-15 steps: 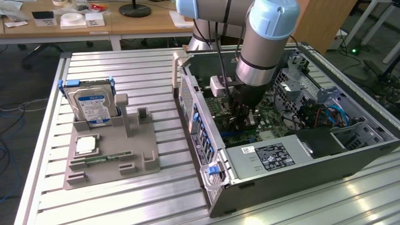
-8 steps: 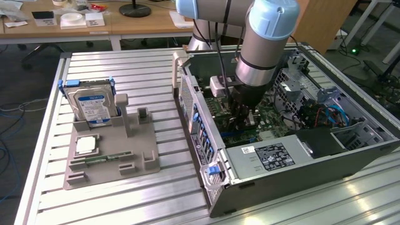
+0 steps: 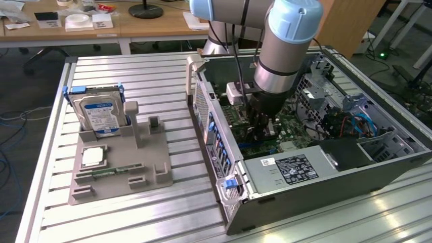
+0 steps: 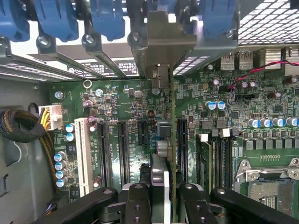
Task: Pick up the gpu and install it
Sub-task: 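Insert the gpu into the slot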
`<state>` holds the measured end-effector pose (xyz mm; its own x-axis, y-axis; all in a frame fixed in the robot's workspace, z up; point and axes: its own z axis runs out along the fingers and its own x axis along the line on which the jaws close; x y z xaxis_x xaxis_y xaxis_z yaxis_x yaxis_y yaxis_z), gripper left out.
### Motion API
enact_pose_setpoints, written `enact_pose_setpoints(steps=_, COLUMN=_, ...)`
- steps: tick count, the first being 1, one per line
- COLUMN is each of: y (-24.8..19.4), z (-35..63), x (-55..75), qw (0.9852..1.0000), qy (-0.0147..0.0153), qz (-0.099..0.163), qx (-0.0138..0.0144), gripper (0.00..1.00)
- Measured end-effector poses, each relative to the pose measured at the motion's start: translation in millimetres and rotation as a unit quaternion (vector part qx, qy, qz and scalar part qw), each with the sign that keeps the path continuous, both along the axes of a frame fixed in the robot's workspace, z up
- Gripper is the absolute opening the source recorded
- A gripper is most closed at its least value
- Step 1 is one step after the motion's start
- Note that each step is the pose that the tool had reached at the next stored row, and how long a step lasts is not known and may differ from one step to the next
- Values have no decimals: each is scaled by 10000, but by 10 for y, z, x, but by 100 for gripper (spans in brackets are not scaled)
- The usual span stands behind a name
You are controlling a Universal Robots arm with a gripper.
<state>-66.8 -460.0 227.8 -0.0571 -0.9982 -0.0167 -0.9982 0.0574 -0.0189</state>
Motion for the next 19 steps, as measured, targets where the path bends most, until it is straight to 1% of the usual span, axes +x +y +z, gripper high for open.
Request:
enact_pose_setpoints(steps=2, y=4, z=2, x=-1, qw=10000, qy=1, qz=-2, qx=-18, gripper=28)
enact_pose_setpoints(steps=4, y=5, z=1, x=-1, qw=10000, qy=0, qz=-2, qx=-21, gripper=28)
enact_pose_setpoints(steps=19, y=6, z=-19, x=-1, qw=10000, qy=1, qz=0, qx=-22, gripper=28)
